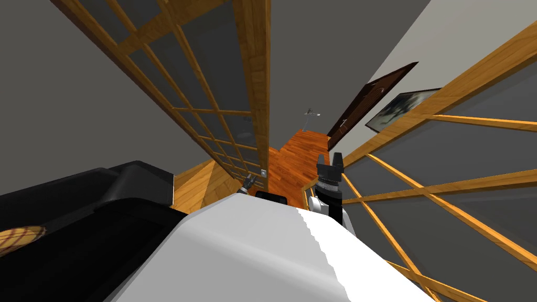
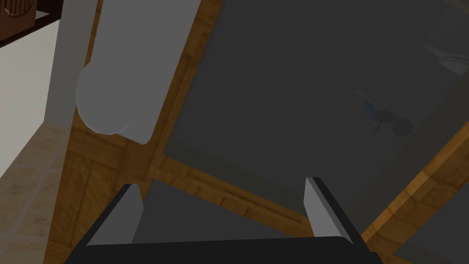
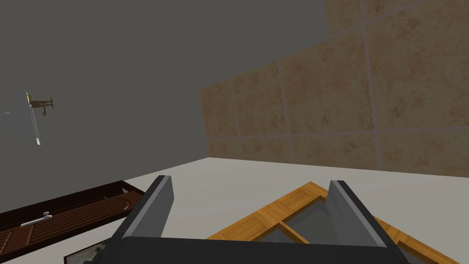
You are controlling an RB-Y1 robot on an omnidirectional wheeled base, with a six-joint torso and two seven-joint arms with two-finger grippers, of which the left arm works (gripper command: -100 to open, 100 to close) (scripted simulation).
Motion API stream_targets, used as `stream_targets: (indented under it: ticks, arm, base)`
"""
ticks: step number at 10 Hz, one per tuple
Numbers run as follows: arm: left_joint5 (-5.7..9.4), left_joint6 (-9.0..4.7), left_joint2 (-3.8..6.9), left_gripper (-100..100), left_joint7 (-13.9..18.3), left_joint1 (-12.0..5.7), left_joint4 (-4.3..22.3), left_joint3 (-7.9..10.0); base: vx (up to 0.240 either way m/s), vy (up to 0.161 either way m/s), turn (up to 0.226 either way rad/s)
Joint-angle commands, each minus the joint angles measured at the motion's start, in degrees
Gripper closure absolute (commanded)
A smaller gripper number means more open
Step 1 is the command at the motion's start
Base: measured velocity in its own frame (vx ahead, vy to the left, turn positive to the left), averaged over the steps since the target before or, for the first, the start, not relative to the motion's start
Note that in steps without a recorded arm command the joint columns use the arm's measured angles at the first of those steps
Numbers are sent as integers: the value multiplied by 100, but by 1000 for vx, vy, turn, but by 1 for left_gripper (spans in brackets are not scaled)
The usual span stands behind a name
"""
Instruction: Push the door open
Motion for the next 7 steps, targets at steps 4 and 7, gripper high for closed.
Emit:
stream_targets:
  ticks: [4, 7]
  arm:
    - [-273, -154, -20, -100, -672, 162, -93, 173]
    - [-423, -244, -52, -100, -1040, 244, -128, 272]
  base:
    - [-43, -74, 66]
    - [-42, -72, 75]
